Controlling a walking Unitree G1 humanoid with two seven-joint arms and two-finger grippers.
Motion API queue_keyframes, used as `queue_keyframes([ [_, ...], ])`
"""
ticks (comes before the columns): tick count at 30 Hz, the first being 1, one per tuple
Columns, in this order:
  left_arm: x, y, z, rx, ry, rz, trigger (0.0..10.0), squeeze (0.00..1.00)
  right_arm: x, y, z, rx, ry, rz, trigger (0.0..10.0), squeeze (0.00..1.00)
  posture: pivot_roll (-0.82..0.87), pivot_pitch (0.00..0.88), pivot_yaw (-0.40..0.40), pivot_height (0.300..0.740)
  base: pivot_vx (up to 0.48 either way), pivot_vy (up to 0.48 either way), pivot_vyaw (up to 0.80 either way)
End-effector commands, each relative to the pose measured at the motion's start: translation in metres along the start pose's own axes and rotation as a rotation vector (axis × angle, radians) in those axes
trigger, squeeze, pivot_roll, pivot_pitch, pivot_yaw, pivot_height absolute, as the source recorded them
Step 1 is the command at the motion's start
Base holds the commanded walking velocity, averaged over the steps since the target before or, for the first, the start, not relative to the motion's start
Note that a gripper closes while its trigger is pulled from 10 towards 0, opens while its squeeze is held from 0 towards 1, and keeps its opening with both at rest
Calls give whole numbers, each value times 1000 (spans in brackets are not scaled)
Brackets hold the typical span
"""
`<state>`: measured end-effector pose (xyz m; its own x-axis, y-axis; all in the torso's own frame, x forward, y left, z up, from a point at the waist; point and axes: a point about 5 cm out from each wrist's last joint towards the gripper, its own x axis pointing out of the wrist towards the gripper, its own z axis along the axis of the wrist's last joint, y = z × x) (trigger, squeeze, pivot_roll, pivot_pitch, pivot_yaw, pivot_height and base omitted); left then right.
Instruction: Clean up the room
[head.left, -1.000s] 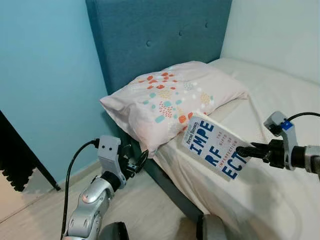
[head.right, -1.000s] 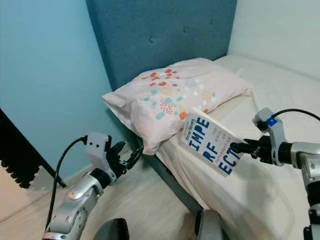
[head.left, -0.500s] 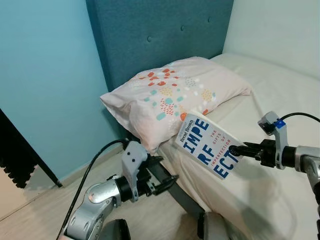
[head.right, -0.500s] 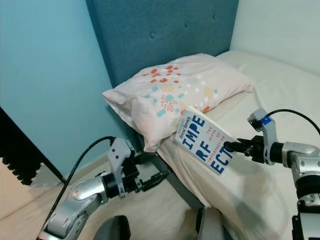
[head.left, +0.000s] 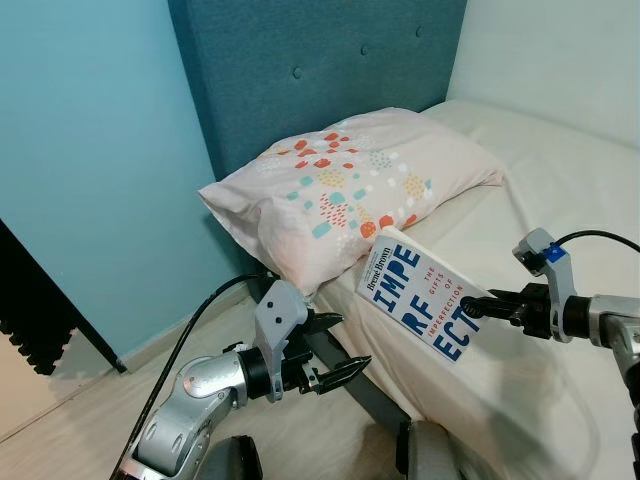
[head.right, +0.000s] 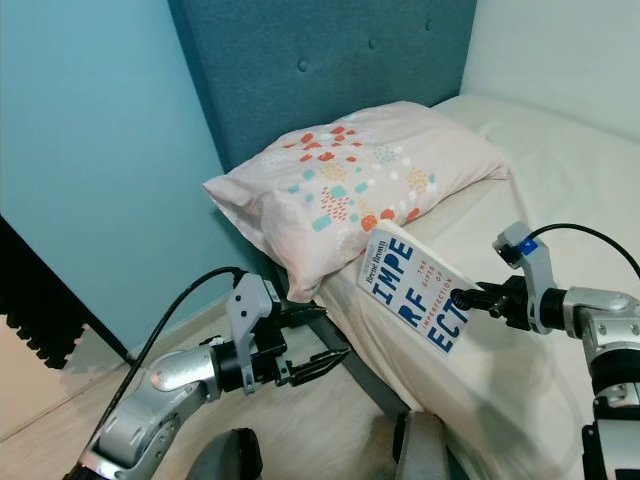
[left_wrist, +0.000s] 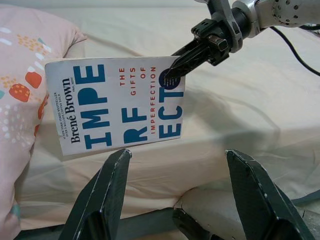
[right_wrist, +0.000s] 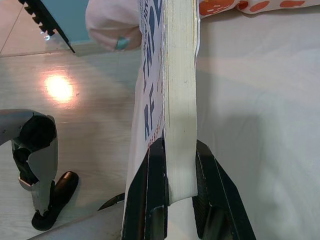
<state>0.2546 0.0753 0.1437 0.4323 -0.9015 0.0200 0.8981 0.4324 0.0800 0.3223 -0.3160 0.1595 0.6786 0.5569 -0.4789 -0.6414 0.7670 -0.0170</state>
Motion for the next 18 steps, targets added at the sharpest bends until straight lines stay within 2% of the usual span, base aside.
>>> queue_keyframes([
  [1, -5, 5, -3, 8, 29, 4, 10000, 0, 2, 0, 6, -17, -20, 2, 10000, 0, 38, 143, 45, 540, 0, 0, 0],
  [18, -11, 6, -2, 12, 44, 12, 10000, 0, 17, -1, 11, 23, -80, -69, 10000, 0, 62, 133, 37, 540, 0, 0, 0],
])
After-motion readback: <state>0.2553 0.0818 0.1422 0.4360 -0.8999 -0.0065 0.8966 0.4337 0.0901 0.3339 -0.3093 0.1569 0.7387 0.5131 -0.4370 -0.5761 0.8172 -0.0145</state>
